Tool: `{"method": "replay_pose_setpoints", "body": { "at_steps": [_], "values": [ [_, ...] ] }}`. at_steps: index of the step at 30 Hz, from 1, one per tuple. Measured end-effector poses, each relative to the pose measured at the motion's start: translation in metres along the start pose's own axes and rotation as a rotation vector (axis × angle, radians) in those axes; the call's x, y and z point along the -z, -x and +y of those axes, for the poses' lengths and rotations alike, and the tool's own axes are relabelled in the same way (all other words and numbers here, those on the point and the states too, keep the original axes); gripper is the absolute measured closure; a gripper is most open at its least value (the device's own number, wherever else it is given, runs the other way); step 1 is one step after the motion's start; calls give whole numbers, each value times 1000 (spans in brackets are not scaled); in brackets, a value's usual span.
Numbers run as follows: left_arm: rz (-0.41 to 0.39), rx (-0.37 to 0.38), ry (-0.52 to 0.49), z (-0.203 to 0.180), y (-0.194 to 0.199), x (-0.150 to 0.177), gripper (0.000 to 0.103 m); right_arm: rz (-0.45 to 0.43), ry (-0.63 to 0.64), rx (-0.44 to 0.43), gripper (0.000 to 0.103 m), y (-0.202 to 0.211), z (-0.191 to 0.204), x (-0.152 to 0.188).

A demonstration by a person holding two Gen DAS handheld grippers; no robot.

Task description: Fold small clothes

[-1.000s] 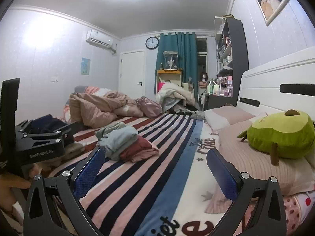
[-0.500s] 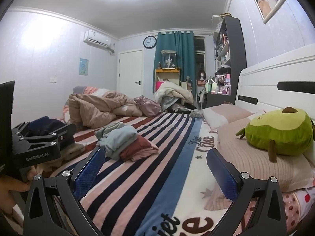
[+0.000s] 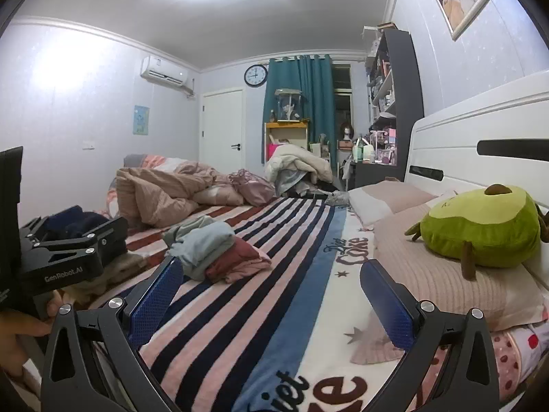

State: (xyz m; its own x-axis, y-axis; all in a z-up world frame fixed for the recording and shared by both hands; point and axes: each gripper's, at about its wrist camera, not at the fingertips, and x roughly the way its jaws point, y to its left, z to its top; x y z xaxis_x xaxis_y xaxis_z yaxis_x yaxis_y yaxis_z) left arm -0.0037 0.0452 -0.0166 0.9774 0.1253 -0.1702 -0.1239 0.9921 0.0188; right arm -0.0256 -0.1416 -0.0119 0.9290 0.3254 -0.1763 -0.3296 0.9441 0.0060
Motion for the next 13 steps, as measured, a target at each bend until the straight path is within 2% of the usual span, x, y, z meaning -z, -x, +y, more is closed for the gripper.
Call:
{"method": "replay_pose_setpoints", "body": {
  "at_steps": [8,11,13],
  "values": [
    [5,3,-6,-1,-1,1,1,11,-4,0,0,-1,1,3],
    [30,29,-11,-2,-3,2,1,11,-6,-2,0,-1,1,3],
    [16,14,3,-1,-3,2,1,10,-5,-2,0,-1,1,3]
  ]
}}
